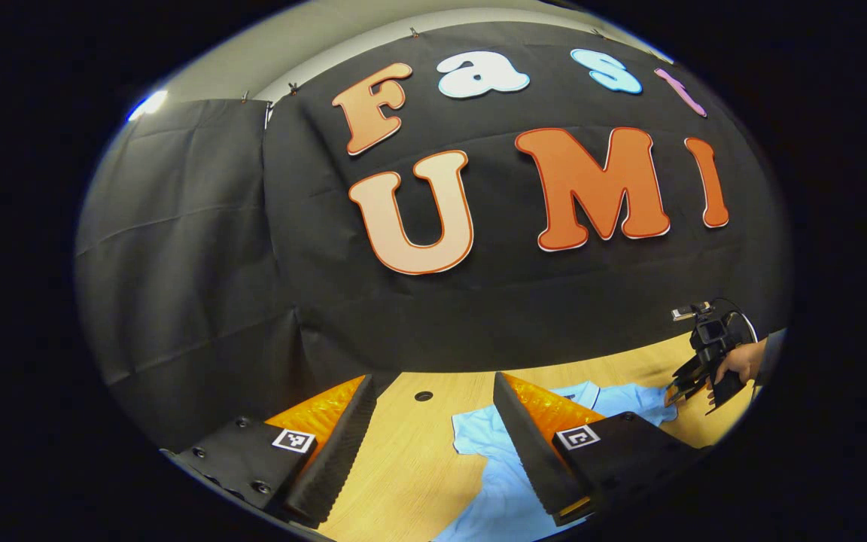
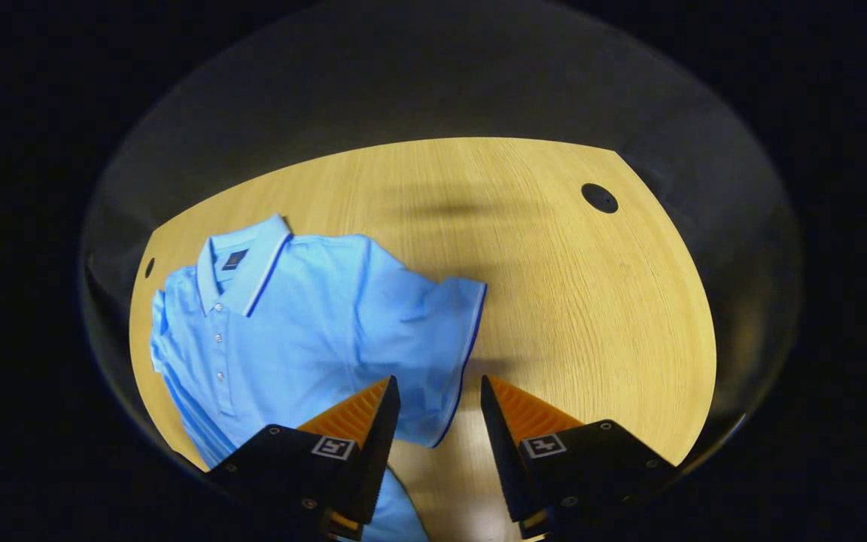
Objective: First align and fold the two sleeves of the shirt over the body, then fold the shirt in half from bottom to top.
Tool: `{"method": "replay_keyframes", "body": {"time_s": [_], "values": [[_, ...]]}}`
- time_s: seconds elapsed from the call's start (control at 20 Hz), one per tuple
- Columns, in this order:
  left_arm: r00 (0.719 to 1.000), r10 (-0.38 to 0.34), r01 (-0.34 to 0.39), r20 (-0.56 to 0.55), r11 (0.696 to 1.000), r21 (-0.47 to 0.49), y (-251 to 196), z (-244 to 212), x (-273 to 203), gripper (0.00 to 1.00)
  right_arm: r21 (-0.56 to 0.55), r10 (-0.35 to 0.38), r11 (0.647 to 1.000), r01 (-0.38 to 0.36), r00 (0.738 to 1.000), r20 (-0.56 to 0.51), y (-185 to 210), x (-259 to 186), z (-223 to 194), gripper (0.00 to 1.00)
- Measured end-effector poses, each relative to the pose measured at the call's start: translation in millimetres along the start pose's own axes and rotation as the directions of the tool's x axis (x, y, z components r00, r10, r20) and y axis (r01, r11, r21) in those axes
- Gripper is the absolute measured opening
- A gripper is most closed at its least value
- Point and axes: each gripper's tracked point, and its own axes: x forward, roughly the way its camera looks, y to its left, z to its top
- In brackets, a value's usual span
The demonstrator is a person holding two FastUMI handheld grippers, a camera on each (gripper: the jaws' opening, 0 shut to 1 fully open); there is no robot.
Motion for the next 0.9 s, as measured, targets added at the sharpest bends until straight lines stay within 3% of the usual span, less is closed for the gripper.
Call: {"method": "replay_keyframes", "body": {"time_s": [0.3,0.4,0.45,0.5,0.65,0.9], "values": [[0.999,-0.033,0.034,-0.027,0.999,0.015,-27,-5,-2,1.0,0.017,0.023,1.0,-0.023,0.999,-0.026,6,19,-1,0.54],[0.997,-0.056,0.056,-0.046,0.998,-0.015,-36,-9,-2,1.0,0.015,-0.008,1.0,0.008,1.0,-0.013,0,20,2,0.37],[0.997,-0.062,0.061,-0.053,0.998,-0.021,-38,-10,-1,1.0,0.035,0.006,0.999,-0.005,1.0,-0.015,2,19,1,0.21],[0.996,-0.063,0.062,-0.058,0.998,-0.022,-40,-12,0,1.0,0.054,0.044,0.998,-0.043,0.999,-0.027,7,17,1,0.11],[0.995,-0.062,0.059,-0.08,0.998,-0.034,-38,-17,3,1.0,0.114,0.166,0.98,-0.163,0.986,-0.018,29,3,10,0.05],[0.987,-0.059,0.048,-0.15,0.996,-0.076,-34,-40,13,1.0,0.054,0.271,0.96,-0.275,0.96,0.073,66,-25,35,0.04]]}}
